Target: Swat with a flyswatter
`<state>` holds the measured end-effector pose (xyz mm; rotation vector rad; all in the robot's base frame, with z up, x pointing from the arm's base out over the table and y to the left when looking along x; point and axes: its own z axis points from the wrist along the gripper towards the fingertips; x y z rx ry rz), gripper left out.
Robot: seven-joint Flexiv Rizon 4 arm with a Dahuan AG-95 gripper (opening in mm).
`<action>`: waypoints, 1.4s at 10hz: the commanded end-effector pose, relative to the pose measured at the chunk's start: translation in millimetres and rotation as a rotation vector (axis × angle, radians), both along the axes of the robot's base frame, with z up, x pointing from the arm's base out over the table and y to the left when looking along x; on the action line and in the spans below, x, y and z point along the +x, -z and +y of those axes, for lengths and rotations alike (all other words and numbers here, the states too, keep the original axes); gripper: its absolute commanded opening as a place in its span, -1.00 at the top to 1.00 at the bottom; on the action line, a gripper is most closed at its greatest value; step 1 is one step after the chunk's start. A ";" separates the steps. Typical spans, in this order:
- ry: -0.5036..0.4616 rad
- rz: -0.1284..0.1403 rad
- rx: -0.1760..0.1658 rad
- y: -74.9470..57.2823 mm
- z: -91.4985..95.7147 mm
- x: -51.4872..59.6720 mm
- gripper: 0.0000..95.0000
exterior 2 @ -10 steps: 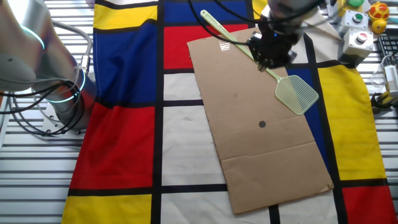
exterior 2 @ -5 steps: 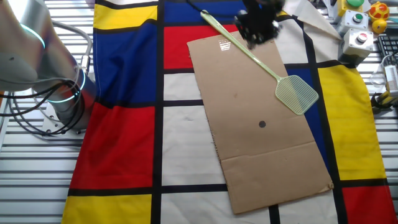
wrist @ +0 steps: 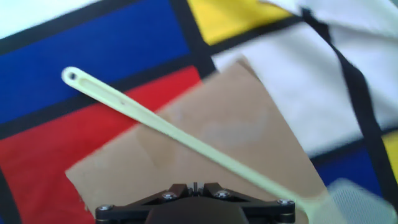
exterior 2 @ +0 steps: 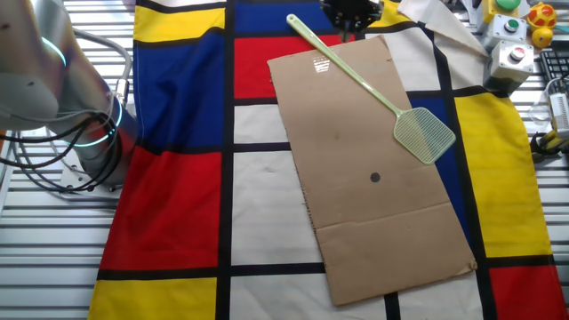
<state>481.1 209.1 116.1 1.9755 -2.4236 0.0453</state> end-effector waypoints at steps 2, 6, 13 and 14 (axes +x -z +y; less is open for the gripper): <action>-0.146 0.003 -0.003 26.0 12.6 -5.4 0.60; -0.186 0.008 -0.004 26.0 11.8 -5.1 1.00; -0.414 0.001 0.033 26.0 11.8 -5.1 0.60; -0.421 0.002 0.029 26.0 11.8 -5.1 0.60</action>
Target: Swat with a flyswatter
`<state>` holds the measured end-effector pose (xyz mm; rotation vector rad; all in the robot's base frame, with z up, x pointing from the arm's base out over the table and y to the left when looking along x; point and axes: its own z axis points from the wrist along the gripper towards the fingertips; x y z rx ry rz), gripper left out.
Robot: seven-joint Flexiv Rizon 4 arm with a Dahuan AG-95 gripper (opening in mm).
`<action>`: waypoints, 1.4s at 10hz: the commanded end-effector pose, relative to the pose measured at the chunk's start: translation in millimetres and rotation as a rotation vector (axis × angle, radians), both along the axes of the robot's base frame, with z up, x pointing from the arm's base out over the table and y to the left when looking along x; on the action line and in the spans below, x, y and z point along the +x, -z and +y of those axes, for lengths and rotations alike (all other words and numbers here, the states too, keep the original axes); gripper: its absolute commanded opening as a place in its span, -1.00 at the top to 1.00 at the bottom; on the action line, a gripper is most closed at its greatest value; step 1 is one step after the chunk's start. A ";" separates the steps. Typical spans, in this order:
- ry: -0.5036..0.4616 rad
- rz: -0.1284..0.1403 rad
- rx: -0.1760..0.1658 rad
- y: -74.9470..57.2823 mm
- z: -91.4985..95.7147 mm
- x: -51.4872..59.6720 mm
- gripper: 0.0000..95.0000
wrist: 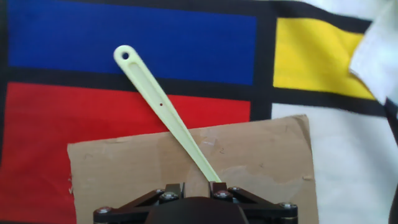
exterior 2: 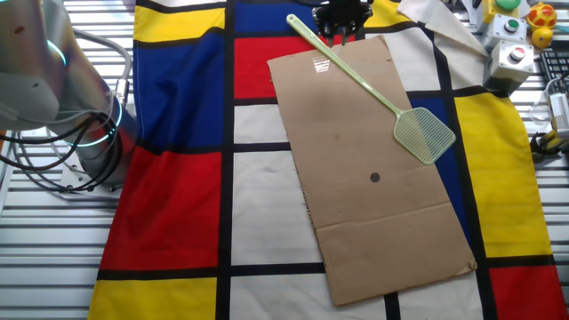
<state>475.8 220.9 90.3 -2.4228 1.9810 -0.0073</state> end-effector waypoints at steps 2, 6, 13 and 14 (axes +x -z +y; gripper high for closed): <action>-0.027 -0.001 -0.014 0.2 0.0 0.1 0.60; -0.052 0.007 -0.006 0.3 3.3 -0.9 0.20; -0.101 -0.056 -0.017 24.3 53.4 -40.6 0.20; -0.105 -0.057 -0.017 29.3 53.9 -44.1 0.20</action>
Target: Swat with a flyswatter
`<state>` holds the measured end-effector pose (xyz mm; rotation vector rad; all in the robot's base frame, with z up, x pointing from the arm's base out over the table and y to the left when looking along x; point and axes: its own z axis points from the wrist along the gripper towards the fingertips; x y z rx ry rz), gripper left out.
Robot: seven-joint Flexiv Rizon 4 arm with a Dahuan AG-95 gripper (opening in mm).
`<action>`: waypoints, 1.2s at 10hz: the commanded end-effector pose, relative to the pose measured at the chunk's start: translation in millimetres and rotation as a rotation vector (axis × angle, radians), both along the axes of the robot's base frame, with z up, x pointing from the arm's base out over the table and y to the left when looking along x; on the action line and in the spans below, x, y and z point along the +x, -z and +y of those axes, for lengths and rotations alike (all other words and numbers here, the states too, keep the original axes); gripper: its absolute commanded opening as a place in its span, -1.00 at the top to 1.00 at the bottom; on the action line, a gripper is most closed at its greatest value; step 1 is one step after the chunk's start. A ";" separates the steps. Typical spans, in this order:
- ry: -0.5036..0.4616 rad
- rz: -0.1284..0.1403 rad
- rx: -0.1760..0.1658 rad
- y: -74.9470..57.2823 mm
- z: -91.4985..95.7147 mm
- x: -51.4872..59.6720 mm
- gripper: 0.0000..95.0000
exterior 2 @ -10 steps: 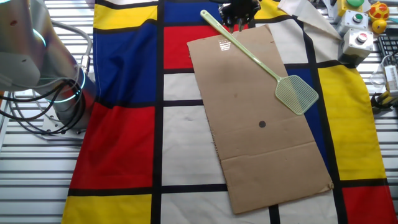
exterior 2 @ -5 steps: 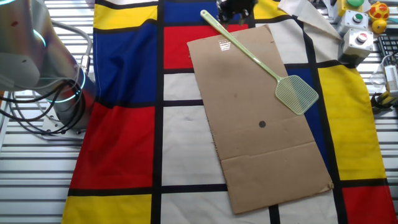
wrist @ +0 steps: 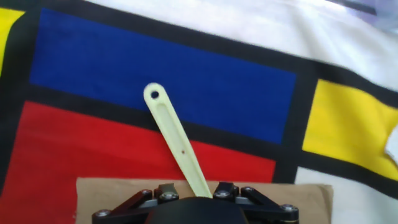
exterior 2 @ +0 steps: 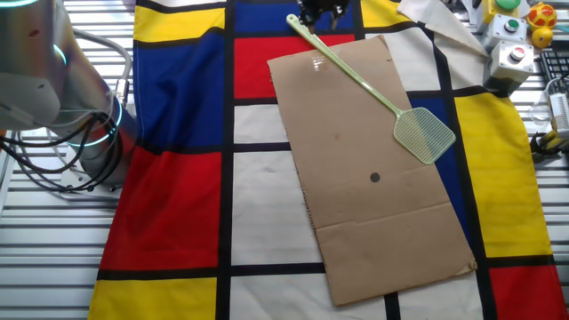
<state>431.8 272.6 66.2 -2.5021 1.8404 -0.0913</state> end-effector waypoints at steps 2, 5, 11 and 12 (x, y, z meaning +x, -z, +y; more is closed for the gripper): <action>-0.007 0.005 -0.036 8.4 2.9 -1.1 0.20; -0.035 0.026 -0.070 12.6 8.9 -2.2 0.20; -0.061 0.019 -0.068 22.3 14.3 -1.8 0.20; -0.069 0.018 -0.067 24.7 15.8 -0.6 0.20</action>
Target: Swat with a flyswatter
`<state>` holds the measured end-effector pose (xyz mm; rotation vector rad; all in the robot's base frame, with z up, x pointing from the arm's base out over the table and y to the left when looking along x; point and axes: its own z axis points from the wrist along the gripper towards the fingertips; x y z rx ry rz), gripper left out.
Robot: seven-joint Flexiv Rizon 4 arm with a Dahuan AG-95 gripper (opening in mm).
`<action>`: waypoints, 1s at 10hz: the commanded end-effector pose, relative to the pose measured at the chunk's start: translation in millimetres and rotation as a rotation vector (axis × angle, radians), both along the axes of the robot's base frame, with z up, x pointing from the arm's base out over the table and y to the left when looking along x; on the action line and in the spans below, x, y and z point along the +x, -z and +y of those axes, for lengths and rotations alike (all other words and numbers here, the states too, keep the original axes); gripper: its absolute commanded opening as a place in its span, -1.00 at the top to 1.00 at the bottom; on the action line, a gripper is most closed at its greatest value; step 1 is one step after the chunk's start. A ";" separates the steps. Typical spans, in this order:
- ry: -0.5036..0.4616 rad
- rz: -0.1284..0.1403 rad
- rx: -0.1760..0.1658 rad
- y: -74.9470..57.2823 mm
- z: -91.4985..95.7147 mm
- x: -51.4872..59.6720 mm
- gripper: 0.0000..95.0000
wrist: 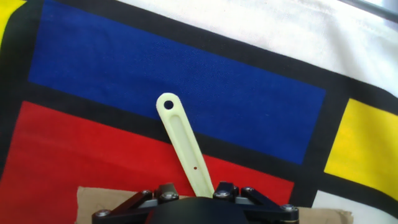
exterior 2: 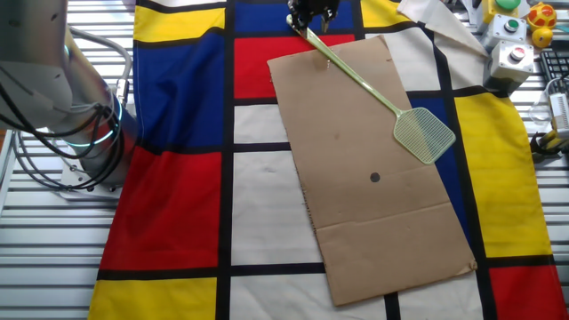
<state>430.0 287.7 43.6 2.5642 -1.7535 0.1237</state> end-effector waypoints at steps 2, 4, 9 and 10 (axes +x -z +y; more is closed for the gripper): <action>-0.008 -0.005 -0.001 2.2 2.2 1.5 0.20; 0.004 -0.005 0.005 1.1 2.1 2.3 0.20; -0.008 0.012 0.027 1.1 2.1 2.3 0.20; -0.013 0.015 0.015 1.1 2.1 2.3 0.20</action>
